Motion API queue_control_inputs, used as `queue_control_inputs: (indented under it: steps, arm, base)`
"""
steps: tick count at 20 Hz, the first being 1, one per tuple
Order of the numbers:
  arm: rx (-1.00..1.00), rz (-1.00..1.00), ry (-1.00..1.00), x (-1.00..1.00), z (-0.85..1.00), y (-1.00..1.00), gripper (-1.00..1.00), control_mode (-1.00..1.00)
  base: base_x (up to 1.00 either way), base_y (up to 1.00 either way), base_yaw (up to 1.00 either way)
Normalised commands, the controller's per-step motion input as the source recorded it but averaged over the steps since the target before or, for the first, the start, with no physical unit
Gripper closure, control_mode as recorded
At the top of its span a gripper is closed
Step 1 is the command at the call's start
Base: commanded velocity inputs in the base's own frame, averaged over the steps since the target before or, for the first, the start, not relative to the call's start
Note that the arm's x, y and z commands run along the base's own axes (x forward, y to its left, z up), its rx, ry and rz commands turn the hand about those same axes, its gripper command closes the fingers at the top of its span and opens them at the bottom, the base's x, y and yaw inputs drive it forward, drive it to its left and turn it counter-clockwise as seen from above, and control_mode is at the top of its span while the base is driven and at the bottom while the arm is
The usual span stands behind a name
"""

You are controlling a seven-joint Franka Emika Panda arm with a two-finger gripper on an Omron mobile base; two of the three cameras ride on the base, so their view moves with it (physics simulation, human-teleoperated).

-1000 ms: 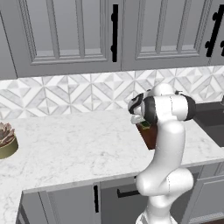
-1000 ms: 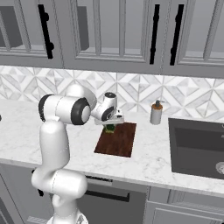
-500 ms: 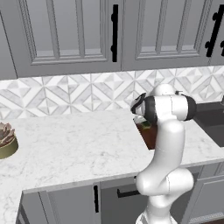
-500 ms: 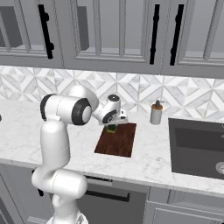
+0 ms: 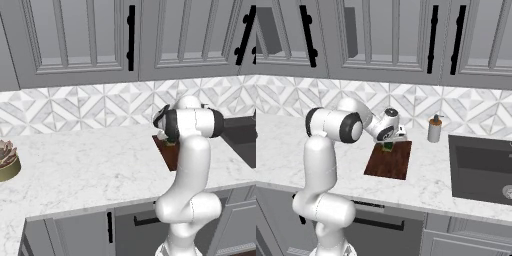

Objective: Pick up the sponge from the counter and clean the cutting board by briefly scrubbing or pressing down on the cutting board. Once finished, release the sponge.

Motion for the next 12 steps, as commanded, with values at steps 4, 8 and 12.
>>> queue_control_inputs:
  steps: [4,8,12]
  arm:
    - [0.00,0.00,0.00,0.00,-0.04,-0.49,1.00,-1.00]
    - [0.00,0.00,0.00,0.00,-0.06,-0.59,1.00,-1.00]
    - [0.00,0.00,0.00,0.00,-0.07,-0.63,1.00,-1.00]
  base:
    - [0.00,0.00,0.00]
    - [0.00,0.00,0.00]
    - [0.00,0.00,0.00]
